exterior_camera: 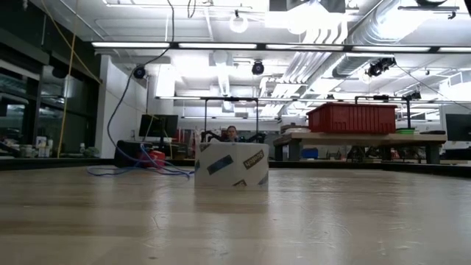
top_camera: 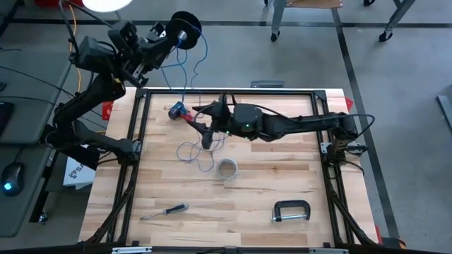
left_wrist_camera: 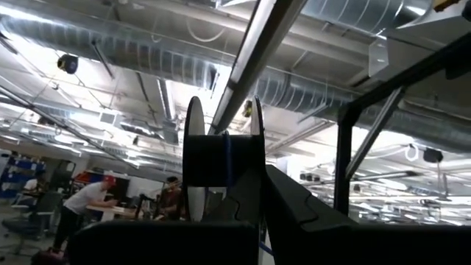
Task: Coil cords
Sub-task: Uncoil the blue wire from the spool
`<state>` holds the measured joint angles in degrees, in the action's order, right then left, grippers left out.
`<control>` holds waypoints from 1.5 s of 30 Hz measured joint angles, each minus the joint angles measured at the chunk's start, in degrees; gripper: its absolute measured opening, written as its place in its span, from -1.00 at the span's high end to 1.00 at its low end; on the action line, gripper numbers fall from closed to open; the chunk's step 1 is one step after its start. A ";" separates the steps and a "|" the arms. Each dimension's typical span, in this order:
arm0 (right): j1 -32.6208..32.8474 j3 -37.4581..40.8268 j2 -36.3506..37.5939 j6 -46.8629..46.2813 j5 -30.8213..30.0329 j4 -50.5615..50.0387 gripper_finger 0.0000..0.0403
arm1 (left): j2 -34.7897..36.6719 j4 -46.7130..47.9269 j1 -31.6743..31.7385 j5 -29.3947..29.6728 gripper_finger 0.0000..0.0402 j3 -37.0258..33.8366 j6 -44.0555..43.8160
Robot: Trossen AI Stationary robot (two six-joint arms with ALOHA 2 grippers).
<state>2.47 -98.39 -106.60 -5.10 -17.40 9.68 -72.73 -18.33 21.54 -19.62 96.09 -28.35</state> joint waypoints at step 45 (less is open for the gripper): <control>3.12 0.00 6.36 -4.92 8.51 -37.59 0.99 | 4.55 -5.88 7.76 5.53 1.00 -0.03 7.75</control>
<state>5.58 -98.39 -100.24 -10.02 -8.89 -27.91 -68.18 -24.21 29.30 -14.09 96.06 -20.60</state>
